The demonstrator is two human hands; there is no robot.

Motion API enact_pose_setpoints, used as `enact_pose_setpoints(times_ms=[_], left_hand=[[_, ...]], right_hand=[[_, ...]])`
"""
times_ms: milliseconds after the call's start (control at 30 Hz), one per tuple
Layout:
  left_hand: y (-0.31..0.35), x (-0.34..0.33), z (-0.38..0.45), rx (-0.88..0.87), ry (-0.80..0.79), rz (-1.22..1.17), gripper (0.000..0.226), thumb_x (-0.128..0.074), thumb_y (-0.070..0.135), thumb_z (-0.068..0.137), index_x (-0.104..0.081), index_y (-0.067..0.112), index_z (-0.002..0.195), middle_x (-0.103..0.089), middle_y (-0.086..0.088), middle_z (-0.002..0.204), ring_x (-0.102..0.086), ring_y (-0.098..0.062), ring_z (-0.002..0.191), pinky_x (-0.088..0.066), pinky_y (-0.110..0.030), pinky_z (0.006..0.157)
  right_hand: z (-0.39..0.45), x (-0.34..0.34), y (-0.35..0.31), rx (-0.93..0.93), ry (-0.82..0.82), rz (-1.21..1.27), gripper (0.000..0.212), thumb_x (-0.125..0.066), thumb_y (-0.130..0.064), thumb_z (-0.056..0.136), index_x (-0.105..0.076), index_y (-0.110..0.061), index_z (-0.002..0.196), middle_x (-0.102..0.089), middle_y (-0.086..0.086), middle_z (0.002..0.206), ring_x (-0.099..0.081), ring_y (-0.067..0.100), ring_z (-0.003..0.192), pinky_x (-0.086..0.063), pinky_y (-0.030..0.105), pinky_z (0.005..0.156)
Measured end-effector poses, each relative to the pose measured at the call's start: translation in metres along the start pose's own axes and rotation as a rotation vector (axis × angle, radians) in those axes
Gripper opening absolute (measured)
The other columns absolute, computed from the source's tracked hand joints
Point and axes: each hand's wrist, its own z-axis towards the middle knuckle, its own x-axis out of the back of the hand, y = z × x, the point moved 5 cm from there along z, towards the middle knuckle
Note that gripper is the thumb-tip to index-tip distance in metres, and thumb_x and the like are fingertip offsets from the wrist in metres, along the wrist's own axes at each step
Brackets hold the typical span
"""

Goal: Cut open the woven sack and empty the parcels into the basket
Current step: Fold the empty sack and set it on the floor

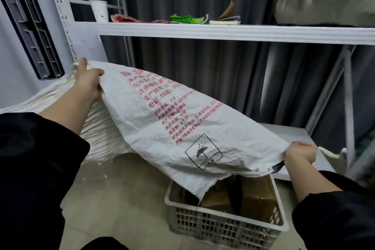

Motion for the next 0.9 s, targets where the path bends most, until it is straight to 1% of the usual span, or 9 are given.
enact_pose_setpoints(times_ms=[33,167,267,433,533,600,733,800,900], left_hand=[[0.0,0.0,0.002,0.001,-0.001,-0.007,0.07,-0.038,-0.006,0.09,-0.021,0.028,0.149,-0.034,-0.005,0.144,-0.056,-0.02,0.097,-0.053,-0.034,0.076],[0.006,0.004,0.012,0.032,-0.026,-0.015,0.068,-0.037,-0.005,0.089,-0.026,0.027,0.148,-0.032,-0.01,0.149,-0.053,-0.024,0.109,-0.052,-0.031,0.082],[0.015,0.004,0.014,0.023,-0.071,0.058,0.065,-0.036,-0.005,0.085,-0.043,0.028,0.14,-0.046,-0.01,0.138,-0.056,-0.026,0.107,-0.053,-0.029,0.08],[0.027,0.0,0.004,-0.023,-0.124,0.15,0.064,-0.037,-0.003,0.079,-0.057,0.03,0.13,-0.056,-0.004,0.122,-0.059,-0.019,0.099,-0.052,-0.021,0.078],[0.031,-0.001,-0.006,-0.001,-0.165,0.123,0.061,-0.035,-0.001,0.077,-0.061,0.032,0.122,-0.06,0.0,0.113,-0.059,-0.016,0.087,-0.054,-0.018,0.057],[0.035,0.001,-0.012,0.004,-0.197,0.072,0.057,-0.033,-0.001,0.077,-0.064,0.031,0.114,-0.063,0.002,0.107,-0.061,-0.017,0.089,-0.053,-0.015,0.05],[0.048,0.016,-0.011,-0.004,-0.212,-0.128,0.055,-0.037,-0.001,0.056,-0.067,0.022,0.096,-0.071,0.002,0.084,-0.065,-0.019,0.081,-0.058,-0.023,0.062],[0.055,0.031,-0.004,0.0,-0.134,-0.209,0.048,-0.04,0.002,0.051,-0.069,0.02,0.085,-0.072,0.002,0.073,-0.065,-0.02,0.079,-0.058,-0.025,0.066],[0.058,0.05,0.008,-0.026,-0.059,-0.236,0.04,-0.044,0.003,0.056,-0.07,0.019,0.082,-0.072,0.0,0.073,-0.066,-0.02,0.075,-0.059,-0.029,0.072]], right_hand=[[0.0,-0.001,-0.009,0.098,-0.027,-0.15,0.031,-0.051,-0.015,0.091,-0.058,-0.003,0.118,-0.059,0.02,0.119,-0.057,0.039,0.109,-0.043,0.035,0.077],[-0.024,-0.024,-0.007,0.103,-0.745,-0.849,0.025,-0.068,-0.027,0.081,-0.057,-0.008,0.092,-0.062,0.006,0.093,-0.062,0.02,0.07,-0.048,0.019,0.054],[-0.045,-0.036,-0.022,0.155,-0.925,-0.956,0.035,-0.071,-0.037,0.081,-0.058,-0.012,0.102,-0.065,0.001,0.094,-0.066,0.018,0.068,-0.052,0.024,0.058],[-0.088,-0.064,-0.087,0.455,-0.866,-0.471,0.047,-0.052,-0.04,0.094,-0.048,-0.01,0.13,-0.058,0.008,0.121,-0.058,0.023,0.099,-0.049,0.033,0.081],[-0.108,-0.082,-0.12,0.585,-0.775,-0.195,0.059,-0.052,-0.044,0.093,-0.04,-0.006,0.136,-0.044,0.019,0.141,-0.05,0.025,0.113,-0.039,0.043,0.103],[-0.116,-0.09,-0.13,0.569,-0.711,-0.051,0.071,-0.051,-0.047,0.091,-0.029,-0.006,0.144,-0.032,0.016,0.15,-0.04,0.028,0.129,-0.033,0.039,0.107],[-0.099,-0.093,-0.104,0.316,-0.448,0.086,0.083,-0.044,-0.063,0.086,-0.026,-0.009,0.146,-0.031,0.017,0.149,-0.033,0.037,0.135,-0.028,0.044,0.111],[-0.092,-0.098,-0.084,0.156,-0.56,0.197,0.082,-0.038,-0.071,0.084,-0.041,-0.011,0.139,-0.046,0.013,0.141,-0.045,0.034,0.126,-0.037,0.043,0.101],[-0.106,-0.106,-0.071,-0.006,-1.021,0.302,0.081,-0.029,-0.076,0.084,-0.07,-0.009,0.101,-0.073,0.013,0.098,-0.064,0.029,0.093,-0.048,0.039,0.077]])
